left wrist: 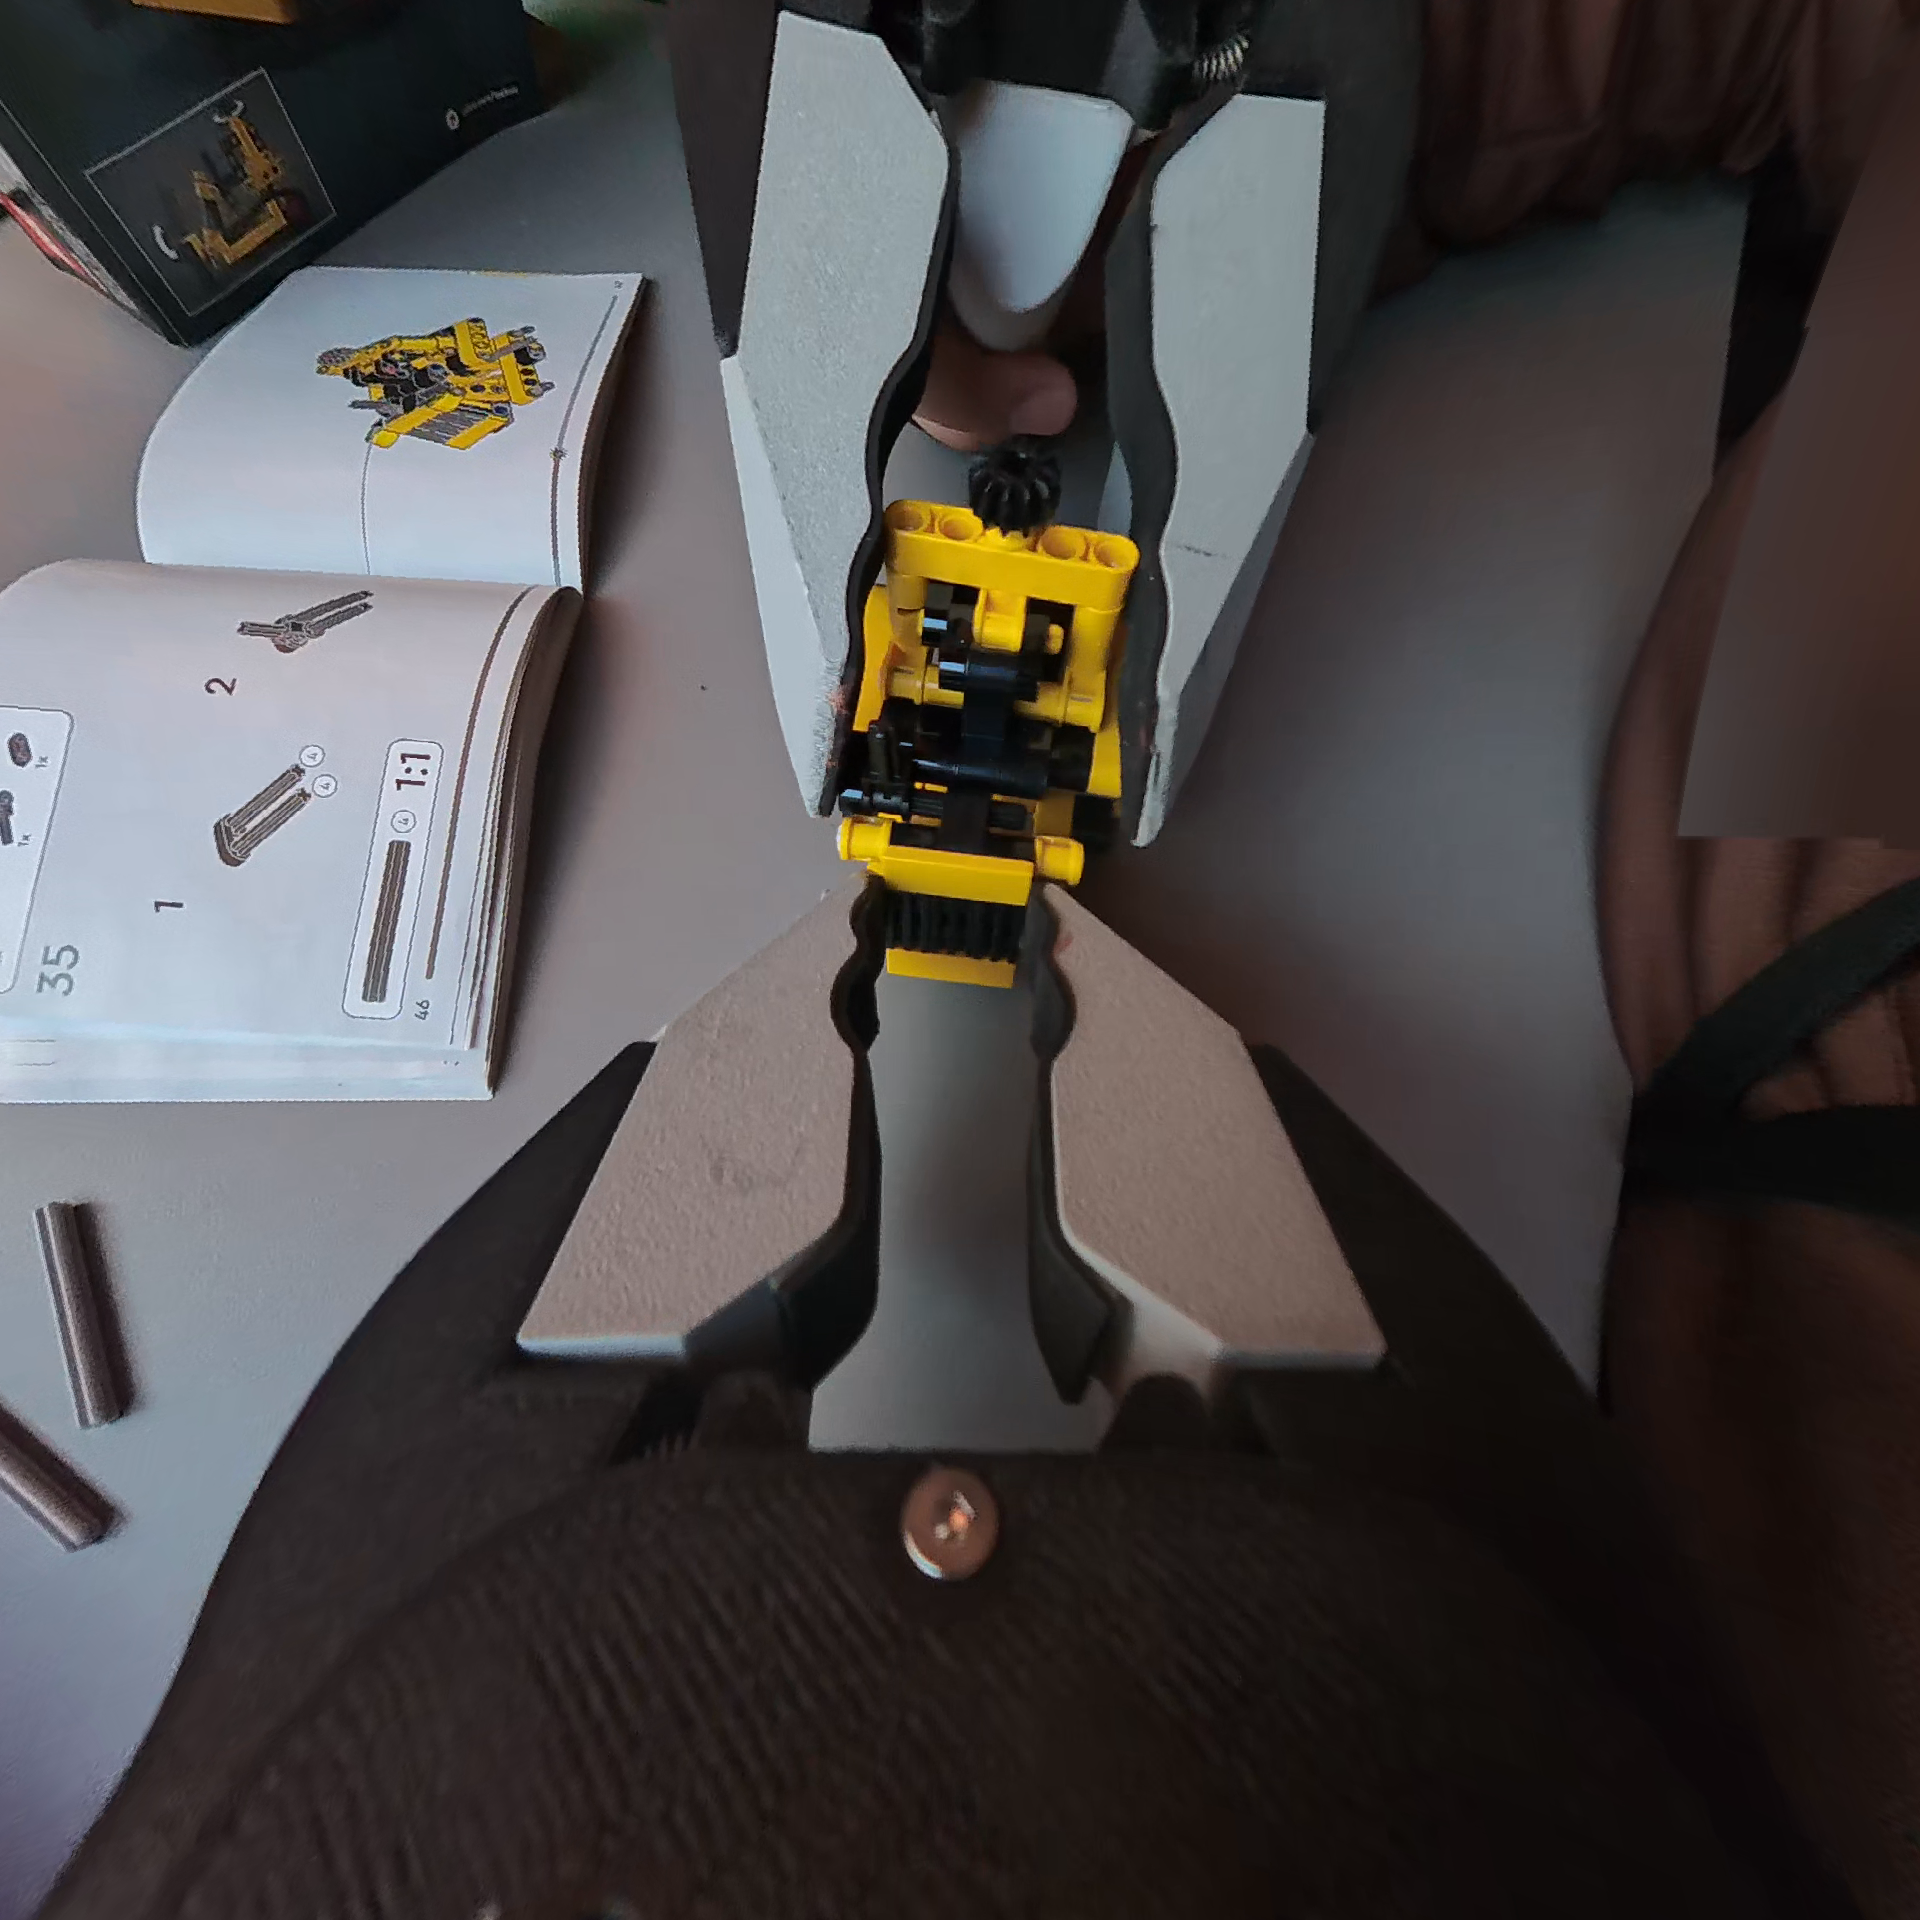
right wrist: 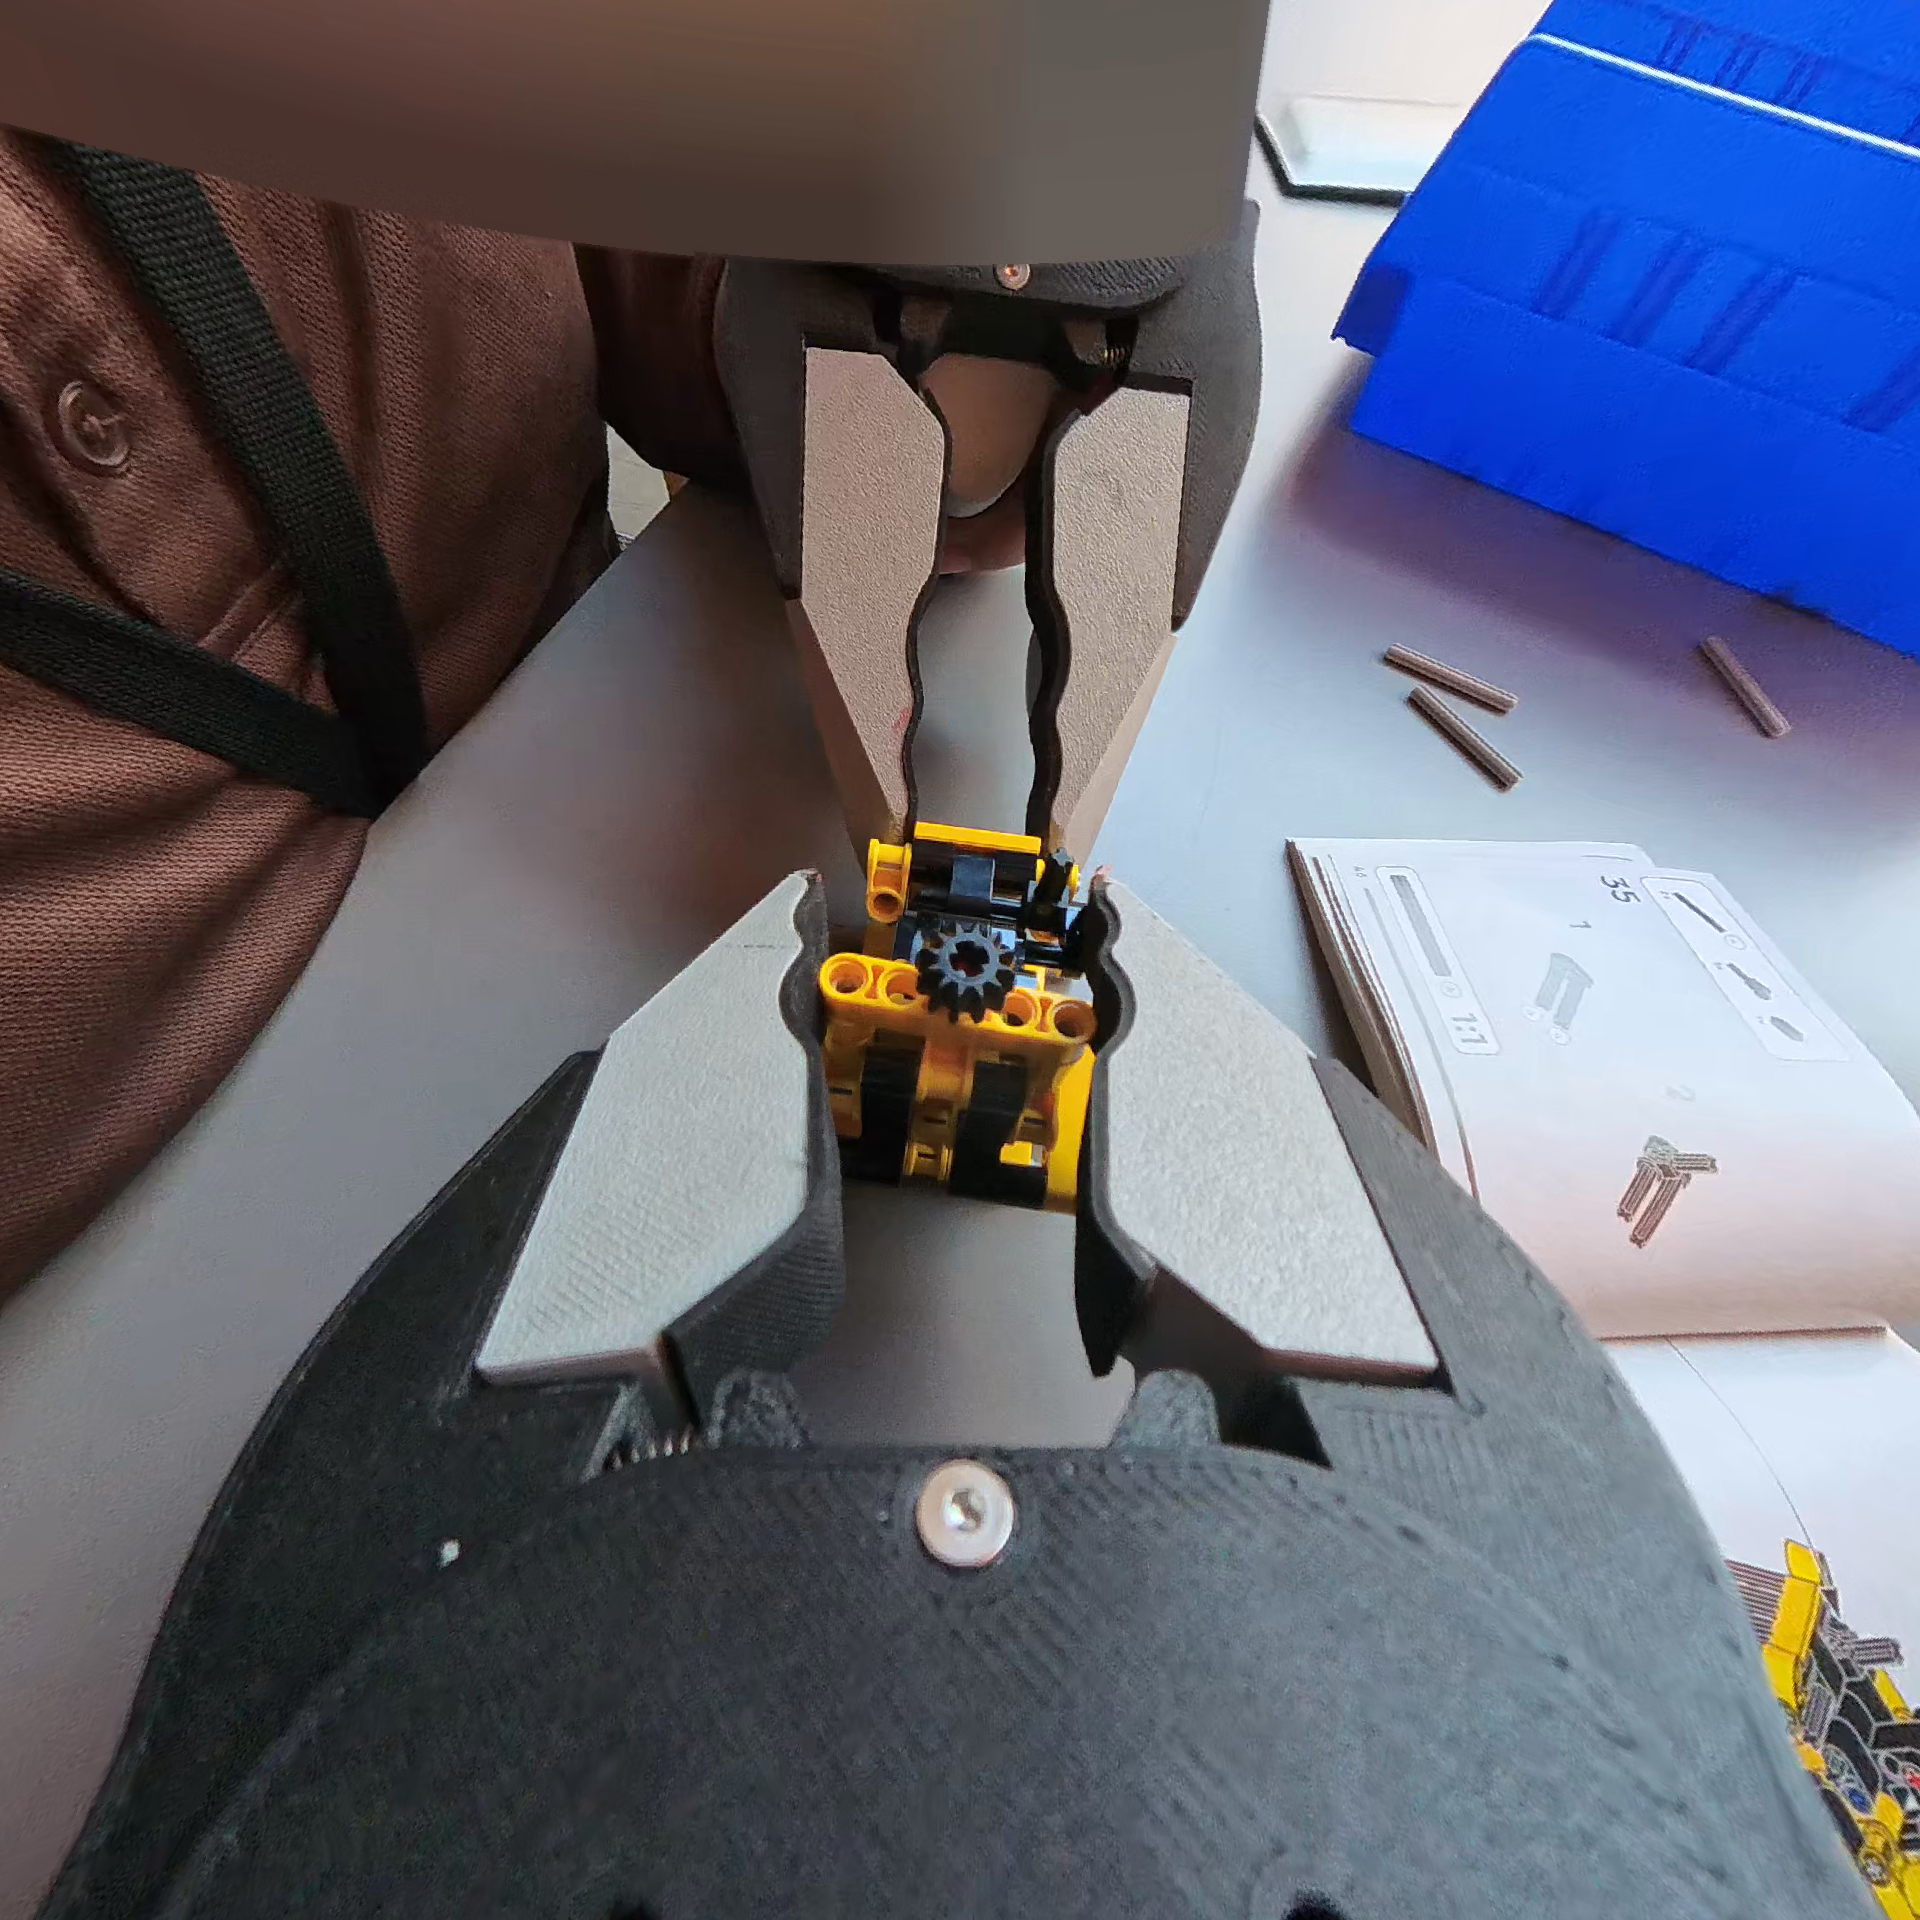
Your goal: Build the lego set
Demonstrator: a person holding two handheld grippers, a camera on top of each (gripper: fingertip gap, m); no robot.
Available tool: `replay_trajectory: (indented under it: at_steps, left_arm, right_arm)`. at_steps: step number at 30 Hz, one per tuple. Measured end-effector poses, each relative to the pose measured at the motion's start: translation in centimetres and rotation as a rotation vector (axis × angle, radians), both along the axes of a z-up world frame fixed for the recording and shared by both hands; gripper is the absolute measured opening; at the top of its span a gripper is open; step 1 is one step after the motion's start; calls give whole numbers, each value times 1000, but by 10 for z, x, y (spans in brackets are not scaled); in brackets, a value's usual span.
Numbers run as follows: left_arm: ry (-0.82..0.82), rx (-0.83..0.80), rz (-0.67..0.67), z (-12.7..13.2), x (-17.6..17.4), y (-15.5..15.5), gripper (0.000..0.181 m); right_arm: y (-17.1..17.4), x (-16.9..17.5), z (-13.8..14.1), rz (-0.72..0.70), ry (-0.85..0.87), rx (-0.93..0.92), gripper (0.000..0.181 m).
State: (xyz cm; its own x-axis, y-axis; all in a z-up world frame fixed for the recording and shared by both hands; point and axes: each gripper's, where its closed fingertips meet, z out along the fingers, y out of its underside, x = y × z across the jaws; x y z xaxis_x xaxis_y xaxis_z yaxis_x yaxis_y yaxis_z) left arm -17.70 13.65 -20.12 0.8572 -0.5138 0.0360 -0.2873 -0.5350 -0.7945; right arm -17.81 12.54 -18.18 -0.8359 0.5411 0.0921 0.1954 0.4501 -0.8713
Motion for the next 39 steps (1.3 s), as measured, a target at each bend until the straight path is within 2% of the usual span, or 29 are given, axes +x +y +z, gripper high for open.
replay_trajectory:
  at_steps: [4, 9, 13, 16, 18, 24, 31, 39]
  left_arm:
    - [-40, -32, 23, -1, -3, 2, 24]
    - [45, 11, 30, -2, -3, 3, 23]
    - [21, 17, 27, 1, -3, 2, 25]
    - [-19, 30, 23, 5, -3, 1, 55]
    - [-56, 47, 20, 10, -3, 1, 62]
    - [-87, 13, -2, 8, 3, 6, 42]
    - [-46, 35, 23, 8, 3, 11, 42]
    - [-22, 52, 43, 8, 3, 13, 42]
  right_arm:
    - [3, -4, 0, -30, -2, -1, 47]
    - [5, -5, 2, -43, 6, -13, 49]
    - [6, -5, 4, -41, 11, -24, 48]
    - [7, -4, 5, -38, 19, -25, 46]
    - [8, -3, 4, -36, 14, -23, 46]
    - [6, -1, 2, -4, -13, -22, 47]
    - [6, 1, -2, 51, -49, -8, 47]
    - [13, 2, 0, 28, -42, 13, 50]
